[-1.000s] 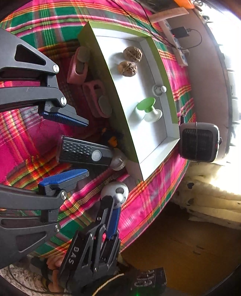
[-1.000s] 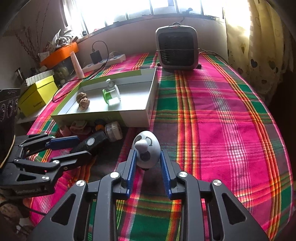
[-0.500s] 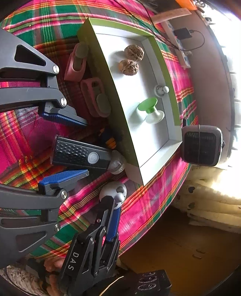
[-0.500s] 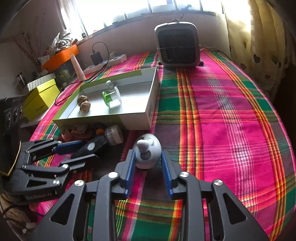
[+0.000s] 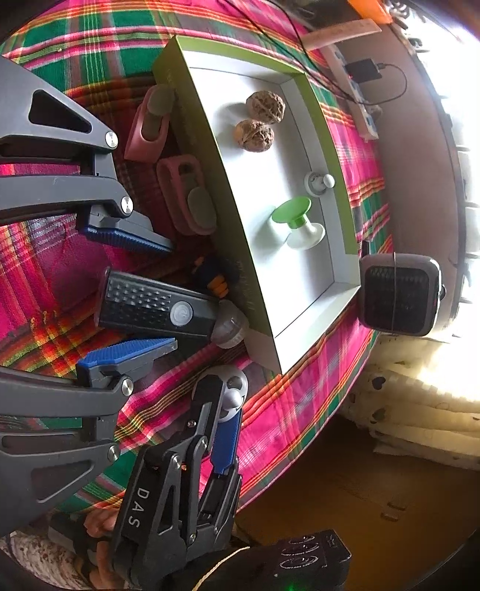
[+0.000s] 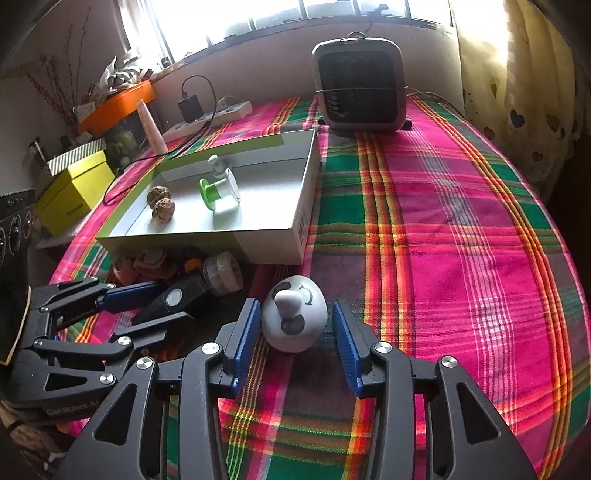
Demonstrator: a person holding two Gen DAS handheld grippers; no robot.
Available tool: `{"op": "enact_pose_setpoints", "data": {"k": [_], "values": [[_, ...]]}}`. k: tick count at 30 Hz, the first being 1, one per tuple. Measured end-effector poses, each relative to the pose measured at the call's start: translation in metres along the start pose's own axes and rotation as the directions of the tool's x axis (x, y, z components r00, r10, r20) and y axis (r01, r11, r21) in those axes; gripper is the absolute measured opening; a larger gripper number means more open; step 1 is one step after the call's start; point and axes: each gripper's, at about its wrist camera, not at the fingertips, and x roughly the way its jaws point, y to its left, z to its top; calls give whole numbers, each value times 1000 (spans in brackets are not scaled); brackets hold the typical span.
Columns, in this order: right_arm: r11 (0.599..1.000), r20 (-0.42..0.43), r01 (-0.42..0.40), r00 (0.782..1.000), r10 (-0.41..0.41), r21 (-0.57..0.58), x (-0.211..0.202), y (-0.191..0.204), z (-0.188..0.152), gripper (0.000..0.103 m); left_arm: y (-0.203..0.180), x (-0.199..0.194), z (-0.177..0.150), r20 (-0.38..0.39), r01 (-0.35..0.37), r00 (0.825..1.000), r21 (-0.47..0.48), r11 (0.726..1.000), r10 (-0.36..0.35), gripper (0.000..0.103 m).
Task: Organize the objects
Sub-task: 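Grasp the black remote with the left gripper while the right gripper holds the round object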
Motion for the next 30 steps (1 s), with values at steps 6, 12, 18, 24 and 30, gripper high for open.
{"op": "enact_pose_setpoints", "data": {"k": [6, 12, 18, 24, 30], "values": [[1000, 4, -3, 1000, 3, 2, -1, -1, -1, 37, 0, 0, 0, 3, -9, 1000, -4, 1000, 9, 32], [1000, 13, 1, 1000, -1, -1, -4, 0, -1, 35, 1, -1, 0, 5, -10, 1000, -7, 1000, 10, 28], [1000, 28, -2, 1000, 2, 2, -7, 1, -2, 32, 1, -1, -1, 7, -10, 1000, -11, 1000, 10, 26], [1000, 38, -4, 999, 4, 4, -9, 2, -2, 29, 0, -3, -2, 10, -8, 1000, -17, 1000, 8, 25], [1000, 40, -6, 999, 5, 10, -10, 2, -3, 28, -1, -4, -4, 9, -9, 1000, -18, 1000, 10, 25]]}}
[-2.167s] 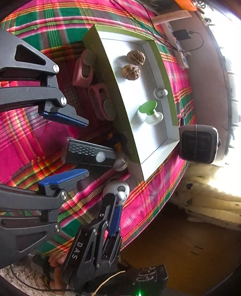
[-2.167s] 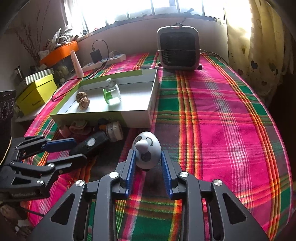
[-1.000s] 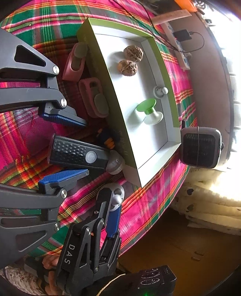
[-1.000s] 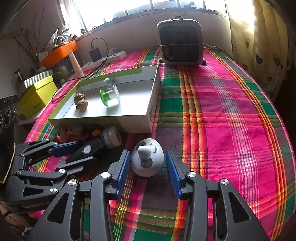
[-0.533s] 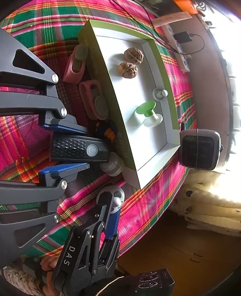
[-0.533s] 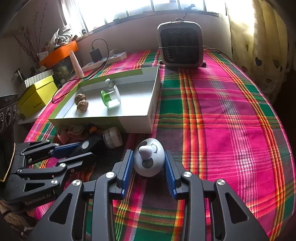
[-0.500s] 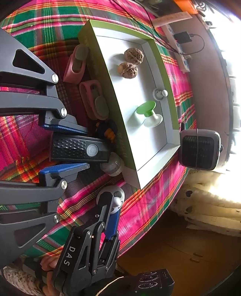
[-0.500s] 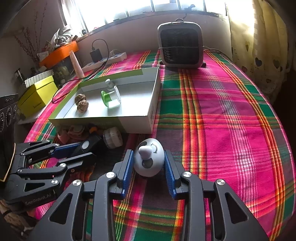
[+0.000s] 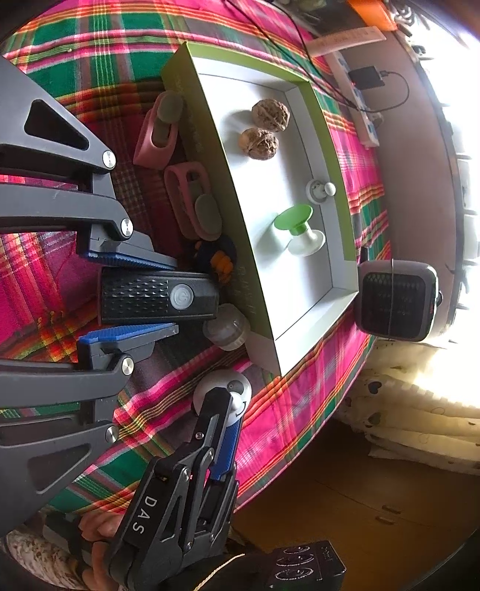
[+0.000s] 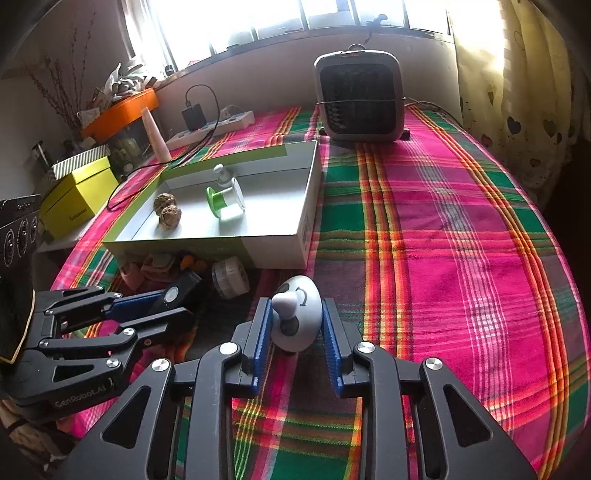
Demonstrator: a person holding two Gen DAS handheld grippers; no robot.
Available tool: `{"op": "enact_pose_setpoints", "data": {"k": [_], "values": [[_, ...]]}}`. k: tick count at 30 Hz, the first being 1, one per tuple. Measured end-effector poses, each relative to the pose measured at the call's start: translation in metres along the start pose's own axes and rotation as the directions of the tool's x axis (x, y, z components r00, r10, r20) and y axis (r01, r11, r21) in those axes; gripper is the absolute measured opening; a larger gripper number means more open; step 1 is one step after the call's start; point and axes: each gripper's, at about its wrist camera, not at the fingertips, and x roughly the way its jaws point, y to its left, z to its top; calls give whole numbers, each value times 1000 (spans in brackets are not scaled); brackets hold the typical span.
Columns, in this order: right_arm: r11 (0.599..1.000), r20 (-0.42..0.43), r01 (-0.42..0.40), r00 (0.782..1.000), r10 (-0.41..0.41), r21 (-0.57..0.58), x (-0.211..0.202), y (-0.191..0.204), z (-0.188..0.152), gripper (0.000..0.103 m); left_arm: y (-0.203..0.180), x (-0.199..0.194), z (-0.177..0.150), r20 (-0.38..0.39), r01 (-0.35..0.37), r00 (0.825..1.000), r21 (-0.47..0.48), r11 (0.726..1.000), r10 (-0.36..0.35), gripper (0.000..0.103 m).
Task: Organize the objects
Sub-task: 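Grasp the black remote with the left gripper while the right gripper holds the round object, then carry the black remote and the round white-grey object over the tray with both grippers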
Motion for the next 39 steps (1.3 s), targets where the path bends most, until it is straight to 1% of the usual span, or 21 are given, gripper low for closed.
{"op": "enact_pose_setpoints", "data": {"k": [18, 39], "values": [[1000, 13, -9, 1000, 9, -5, -8, 5, -1, 28, 0, -10, -1, 24, -11, 1000, 4, 1000, 11, 25], [999, 54, -24, 998, 26, -27, -19, 19, 13, 28, 8, -30, 4, 76, -26, 997, -9, 1000, 27, 25]]}}
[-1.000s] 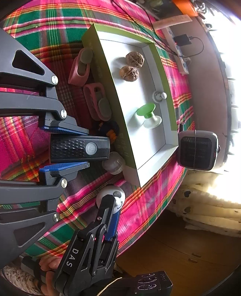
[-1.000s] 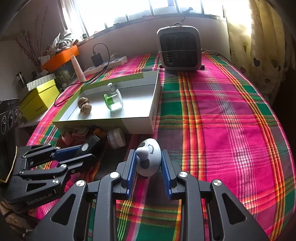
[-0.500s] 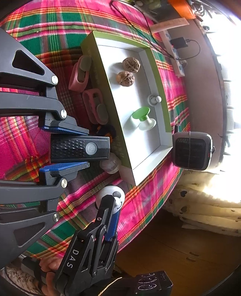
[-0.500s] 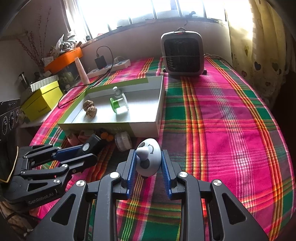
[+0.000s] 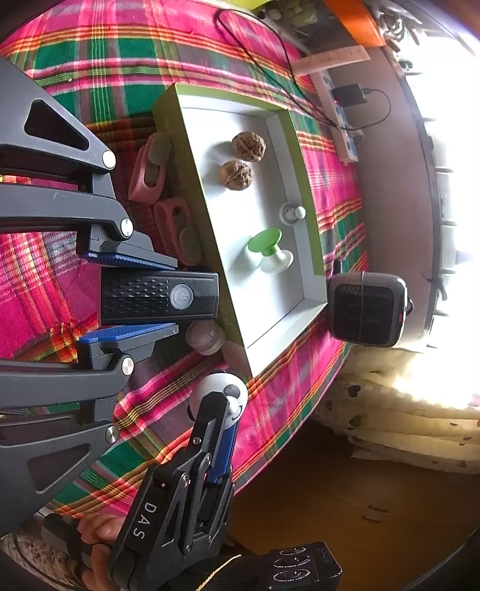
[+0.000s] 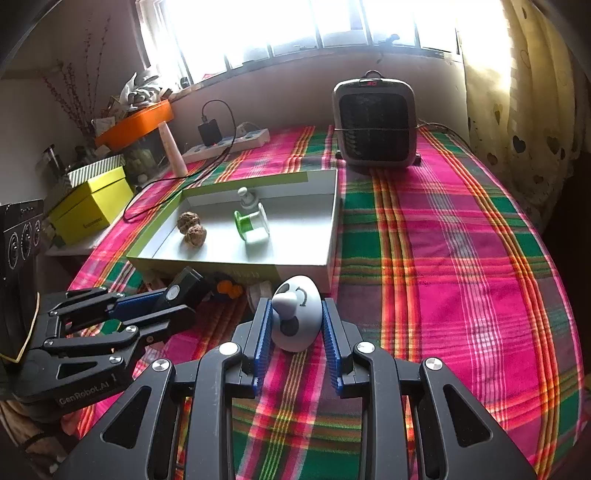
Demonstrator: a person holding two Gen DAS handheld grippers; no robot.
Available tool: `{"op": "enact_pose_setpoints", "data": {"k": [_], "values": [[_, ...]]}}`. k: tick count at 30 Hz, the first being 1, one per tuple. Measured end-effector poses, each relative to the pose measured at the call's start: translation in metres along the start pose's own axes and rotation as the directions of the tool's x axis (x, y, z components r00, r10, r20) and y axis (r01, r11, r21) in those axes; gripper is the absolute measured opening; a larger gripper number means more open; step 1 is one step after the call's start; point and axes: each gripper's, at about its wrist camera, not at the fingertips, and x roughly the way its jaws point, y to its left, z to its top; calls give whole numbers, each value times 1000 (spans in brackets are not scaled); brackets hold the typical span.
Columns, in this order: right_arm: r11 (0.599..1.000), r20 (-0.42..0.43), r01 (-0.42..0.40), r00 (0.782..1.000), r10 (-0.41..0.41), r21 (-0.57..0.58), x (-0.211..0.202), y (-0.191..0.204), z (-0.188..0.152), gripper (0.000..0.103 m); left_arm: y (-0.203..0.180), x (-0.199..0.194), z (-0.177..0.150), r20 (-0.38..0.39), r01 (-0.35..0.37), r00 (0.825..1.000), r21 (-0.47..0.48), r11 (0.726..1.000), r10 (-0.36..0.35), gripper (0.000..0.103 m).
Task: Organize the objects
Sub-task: 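Carry the black remote and the round white-grey object over the tray with both grippers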
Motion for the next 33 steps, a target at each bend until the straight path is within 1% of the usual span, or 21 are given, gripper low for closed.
{"op": "enact_pose_setpoints", "data": {"k": [9, 15, 22, 33], "values": [[1000, 15, -10, 1000, 10, -9, 0, 5, 7, 28, 6, -5, 5, 17, -5, 1000, -10, 1000, 5, 25], [1000, 31, -16, 999, 17, -18, 1, 8, 18, 28, 14, -7, 11, 31, -16, 999, -23, 1000, 17, 25], [999, 37, -25, 999, 26, -38, 10, 14, 32, 28, 25, -7, 21, 48, -32, 998, -43, 999, 34, 25], [998, 37, -14, 999, 16, -63, 29, 17, 56, 28, 48, 5, 38, 48, -59, 997, -75, 995, 63, 25]]}}
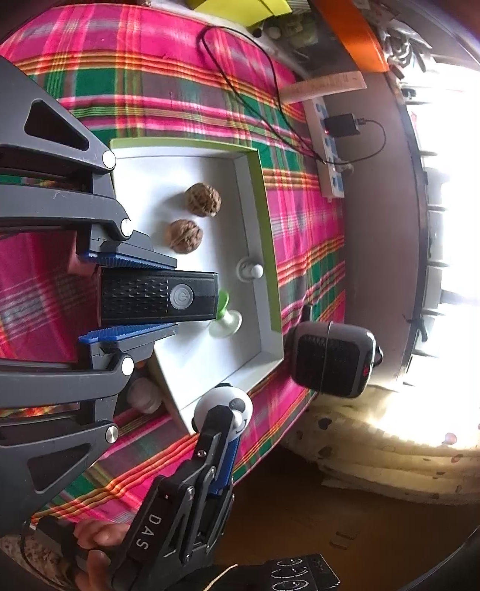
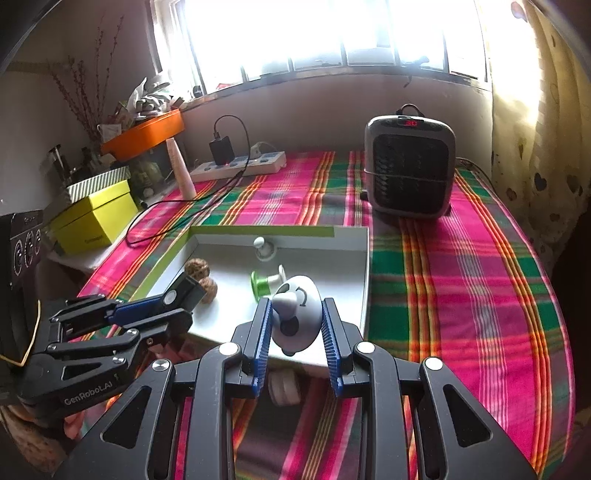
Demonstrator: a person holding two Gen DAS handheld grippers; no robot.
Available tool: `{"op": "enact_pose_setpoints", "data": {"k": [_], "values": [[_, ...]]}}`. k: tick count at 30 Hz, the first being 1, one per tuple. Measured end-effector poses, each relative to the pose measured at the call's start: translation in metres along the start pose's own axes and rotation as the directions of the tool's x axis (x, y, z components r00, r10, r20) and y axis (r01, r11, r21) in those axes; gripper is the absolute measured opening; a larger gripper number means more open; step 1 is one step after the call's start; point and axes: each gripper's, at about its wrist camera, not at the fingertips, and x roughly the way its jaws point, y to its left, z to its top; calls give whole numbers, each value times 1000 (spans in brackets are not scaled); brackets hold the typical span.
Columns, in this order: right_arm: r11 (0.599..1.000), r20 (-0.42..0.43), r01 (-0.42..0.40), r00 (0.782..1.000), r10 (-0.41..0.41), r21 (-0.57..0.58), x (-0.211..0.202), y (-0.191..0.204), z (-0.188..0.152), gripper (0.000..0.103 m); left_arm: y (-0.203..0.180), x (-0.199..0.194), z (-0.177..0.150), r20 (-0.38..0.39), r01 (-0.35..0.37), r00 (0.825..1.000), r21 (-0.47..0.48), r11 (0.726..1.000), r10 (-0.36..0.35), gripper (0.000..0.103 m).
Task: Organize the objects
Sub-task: 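Carry the black remote and the round white-grey object over the tray with both grippers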
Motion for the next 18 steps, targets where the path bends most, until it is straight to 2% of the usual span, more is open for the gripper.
{"op": "enact_pose_setpoints", "data": {"k": [18], "values": [[1000, -49, 13, 999, -13, 13, 50, -15, 31, 28, 17, 36, 27, -24, -14, 1000, -16, 1000, 13, 25]]}}
